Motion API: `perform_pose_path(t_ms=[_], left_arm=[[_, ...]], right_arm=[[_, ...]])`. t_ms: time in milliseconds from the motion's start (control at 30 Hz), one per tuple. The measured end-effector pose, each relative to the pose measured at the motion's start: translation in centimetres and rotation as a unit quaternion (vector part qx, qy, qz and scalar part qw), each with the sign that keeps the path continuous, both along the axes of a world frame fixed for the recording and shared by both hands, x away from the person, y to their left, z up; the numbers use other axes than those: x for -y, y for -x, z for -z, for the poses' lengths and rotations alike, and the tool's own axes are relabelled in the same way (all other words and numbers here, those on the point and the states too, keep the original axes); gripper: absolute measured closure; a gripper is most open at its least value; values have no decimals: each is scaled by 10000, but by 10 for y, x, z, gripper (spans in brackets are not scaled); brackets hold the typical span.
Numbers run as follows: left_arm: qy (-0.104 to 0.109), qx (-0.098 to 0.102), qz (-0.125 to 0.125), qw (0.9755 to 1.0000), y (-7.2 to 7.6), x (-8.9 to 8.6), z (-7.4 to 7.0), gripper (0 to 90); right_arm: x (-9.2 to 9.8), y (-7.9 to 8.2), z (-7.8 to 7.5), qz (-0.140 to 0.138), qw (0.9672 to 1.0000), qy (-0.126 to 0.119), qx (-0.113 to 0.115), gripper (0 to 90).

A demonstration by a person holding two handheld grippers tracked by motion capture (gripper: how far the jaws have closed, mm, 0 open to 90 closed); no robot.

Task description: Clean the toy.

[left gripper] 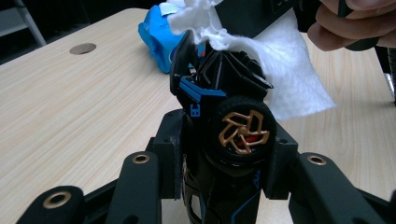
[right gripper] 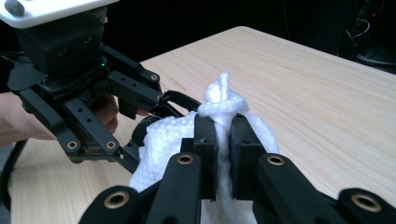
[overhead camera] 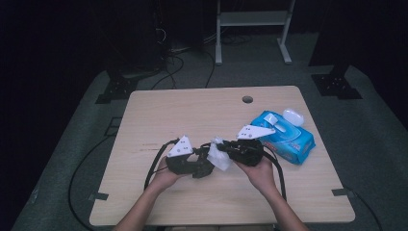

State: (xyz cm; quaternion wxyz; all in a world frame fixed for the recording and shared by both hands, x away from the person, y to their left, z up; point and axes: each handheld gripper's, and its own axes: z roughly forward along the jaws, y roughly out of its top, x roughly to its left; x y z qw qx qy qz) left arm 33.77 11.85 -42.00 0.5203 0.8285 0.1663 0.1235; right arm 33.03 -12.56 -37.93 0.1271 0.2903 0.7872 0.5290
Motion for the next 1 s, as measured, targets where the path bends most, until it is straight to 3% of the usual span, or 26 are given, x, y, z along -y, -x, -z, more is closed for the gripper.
perform_pose_path(t_ms=[167, 200, 300, 333, 433, 500, 600, 700, 800, 867, 1000], left_arm=[[-50, 68, 48, 10000, 1, 7, -2, 582], [-30, 87, 78, 9999, 1, 8, -3, 582], [-37, 82, 73, 9999, 1, 8, -3, 582], [-60, 78, 47, 9999, 1, 9, -2, 582], [-53, 69, 60, 9999, 0, 10, -2, 583], [-68, 93, 63, 9999, 0, 10, -2, 582], [-133, 165, 120, 9997, 3, 14, -3, 582], [-123, 170, 126, 9997, 4, 15, -3, 583], [-119, 143, 137, 9997, 4, 15, -3, 582], [-85, 131, 131, 9998, 3, 13, -3, 583], [-83, 124, 145, 9998, 2, 15, -3, 582]], right_arm=[[-9, 8, -4, -176, 9997, -75, 126, 828], [-13, 11, -8, -198, 9994, 80, 279, 828], [-11, 10, -10, -220, 9995, 31, 241, 829], [-7, 6, -8, -76, 9995, 145, 261, 829], [-5, 3, -7, 10, 9997, 144, 186, 829], [-8, 6, -9, -15, 9997, 118, 220, 829], [-22, 12, -13, -314, 9990, 74, 318, 828], [-23, 11, -13, -303, 9990, 86, 311, 827], [-11, 5, -12, -153, 9996, -16, 248, 828], [5, -1, -10, 135, 9998, -72, 155, 828], [13, -2, -5, 111, 9994, -321, -45, 829]])
